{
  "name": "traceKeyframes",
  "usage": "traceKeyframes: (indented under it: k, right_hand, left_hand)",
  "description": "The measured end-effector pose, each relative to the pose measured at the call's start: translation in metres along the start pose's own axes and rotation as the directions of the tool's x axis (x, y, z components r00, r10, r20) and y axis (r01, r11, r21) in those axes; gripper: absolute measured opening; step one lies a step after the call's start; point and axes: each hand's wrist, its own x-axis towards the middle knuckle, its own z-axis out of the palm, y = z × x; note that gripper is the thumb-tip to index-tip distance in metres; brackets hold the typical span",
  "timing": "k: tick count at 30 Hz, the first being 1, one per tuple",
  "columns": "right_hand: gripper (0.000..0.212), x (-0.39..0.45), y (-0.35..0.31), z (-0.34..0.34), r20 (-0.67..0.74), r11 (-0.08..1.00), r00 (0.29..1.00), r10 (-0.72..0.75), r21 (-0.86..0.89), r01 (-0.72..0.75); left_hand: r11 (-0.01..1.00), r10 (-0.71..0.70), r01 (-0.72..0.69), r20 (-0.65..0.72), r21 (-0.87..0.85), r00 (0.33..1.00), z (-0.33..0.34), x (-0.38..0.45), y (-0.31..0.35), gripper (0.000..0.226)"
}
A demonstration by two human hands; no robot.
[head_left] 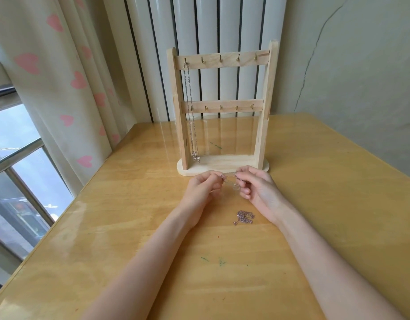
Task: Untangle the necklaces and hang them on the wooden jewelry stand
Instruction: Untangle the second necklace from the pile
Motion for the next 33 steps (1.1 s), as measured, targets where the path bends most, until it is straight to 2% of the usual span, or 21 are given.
traceKeyframes:
  k: [5,8,12,17,19,22,25,27,30,31,33]
  right_hand:
    - [0.012,0.002,0.004,0.001,-0.002,0.997,1.000,-0.029,-0.070,0.028]
    - [0.012,0.004,0.007,-0.001,-0.006,0.997,0.998,-0.059,-0.051,0.059]
    - [0.012,0.004,0.007,-0.002,-0.005,0.997,0.999,-0.050,-0.062,0.050]
    - [0.013,0.003,0.006,-0.001,-0.013,0.995,0.999,-0.044,-0.087,0.043]
    - [0.015,0.002,0.007,0.001,-0.003,0.976,0.999,-0.049,-0.212,0.047]
    - [0.019,0.001,0.010,0.008,0.039,0.858,0.998,-0.044,-0.511,0.057]
    - [0.021,0.001,0.014,0.013,0.059,0.810,0.996,-0.066,-0.579,0.088]
    - [0.020,0.001,0.011,0.011,-0.002,0.872,0.998,-0.070,-0.485,0.060]
    - [0.021,0.003,0.005,0.003,-0.062,0.993,0.998,-0.027,-0.113,0.019]
    - [0.021,0.003,0.004,0.001,-0.070,1.000,0.998,-0.011,0.000,0.011]
    - [0.023,0.003,0.002,-0.003,-0.082,0.994,0.997,0.011,0.108,-0.002]
  left_hand:
    - [0.968,-0.067,0.090,0.102,-0.236,0.993,0.002,0.001,0.005,0.023]
    - [0.948,-0.057,0.080,0.082,-0.308,0.995,0.000,0.000,0.006,0.018]
    - [0.996,0.035,-0.036,-0.018,-0.076,0.999,-0.003,0.000,0.001,0.013]
    - [0.998,0.064,-0.062,-0.128,0.013,0.990,-0.002,0.000,-0.001,0.010]
    - [0.995,0.082,-0.072,-0.174,0.065,0.981,-0.002,0.001,-0.001,0.010]
    - [0.981,0.123,-0.092,-0.180,0.171,0.976,-0.001,0.000,0.000,0.012]
    - [0.967,0.150,-0.121,-0.120,0.222,0.981,0.001,-0.003,0.002,0.012]
    - [0.961,0.152,-0.125,-0.097,0.247,0.983,0.002,-0.004,0.003,0.013]
    - [0.978,0.091,-0.075,-0.075,0.192,0.993,0.004,-0.005,0.005,0.012]
    - [0.982,0.073,-0.062,-0.059,0.177,0.996,0.005,-0.006,0.005,0.011]
    - [0.981,0.071,-0.063,-0.037,0.185,0.997,0.005,-0.007,0.005,0.011]
